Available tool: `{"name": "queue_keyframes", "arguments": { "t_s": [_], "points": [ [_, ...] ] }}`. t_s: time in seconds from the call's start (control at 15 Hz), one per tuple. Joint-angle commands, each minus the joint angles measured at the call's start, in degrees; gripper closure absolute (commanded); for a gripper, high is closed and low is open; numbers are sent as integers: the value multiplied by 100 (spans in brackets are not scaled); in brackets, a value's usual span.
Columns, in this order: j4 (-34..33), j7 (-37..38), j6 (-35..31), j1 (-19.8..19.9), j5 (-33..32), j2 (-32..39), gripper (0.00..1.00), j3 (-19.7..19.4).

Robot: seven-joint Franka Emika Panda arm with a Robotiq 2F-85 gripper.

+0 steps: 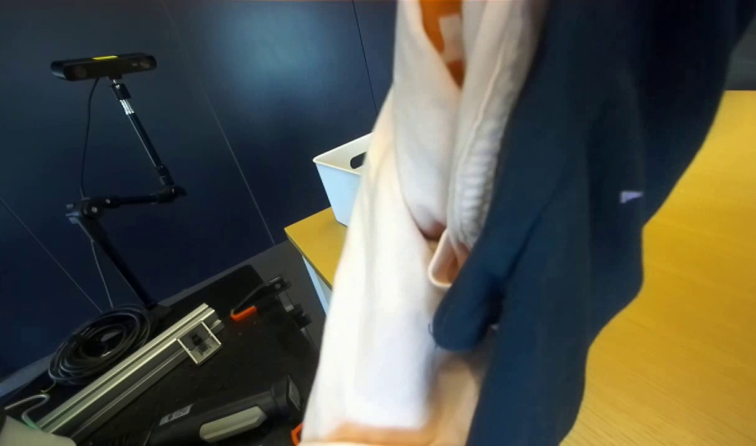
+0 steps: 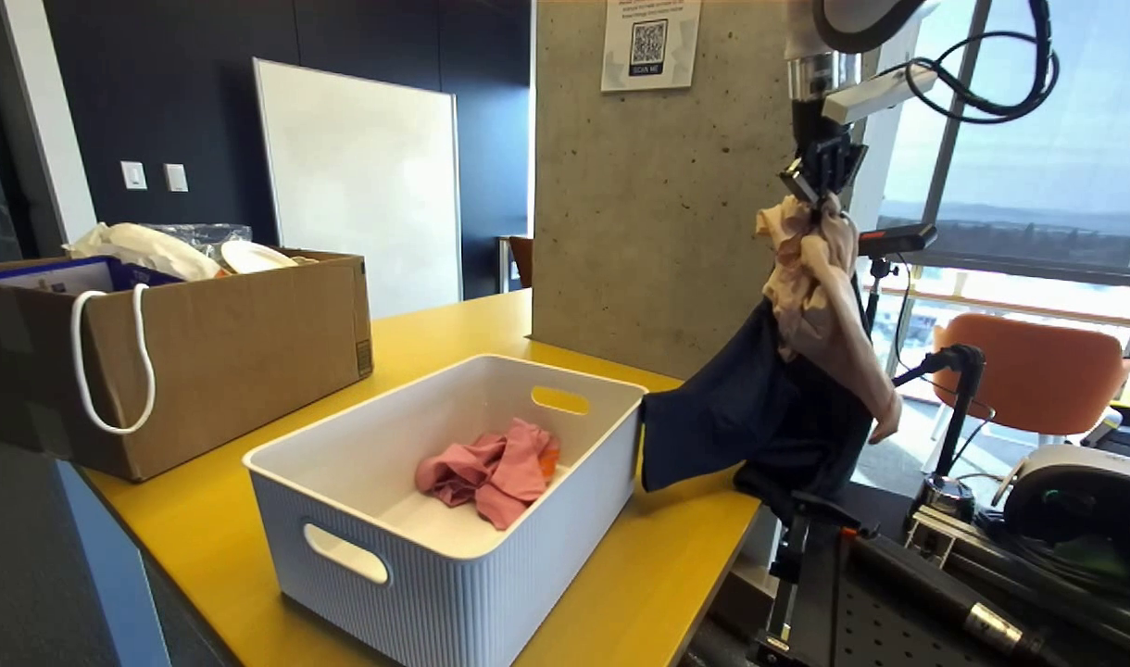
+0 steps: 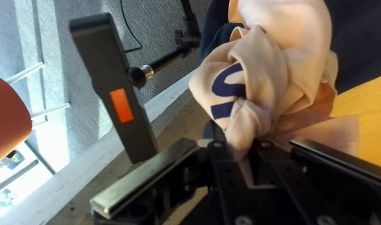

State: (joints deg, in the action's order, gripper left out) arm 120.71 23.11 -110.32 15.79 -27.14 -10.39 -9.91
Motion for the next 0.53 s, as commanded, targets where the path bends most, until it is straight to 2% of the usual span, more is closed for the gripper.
{"name": "queue_keyframes", "arguments": {
  "t_s": [0.0, 0.27, 0.47],
  "points": [
    [-212, 769, -270, -195, -303, 441, 96, 247],
    [-497, 1721, -355, -416, -871, 937, 96, 362],
    [-559, 2422, -603, -481, -1351, 1306, 96, 238]
  ]
}}
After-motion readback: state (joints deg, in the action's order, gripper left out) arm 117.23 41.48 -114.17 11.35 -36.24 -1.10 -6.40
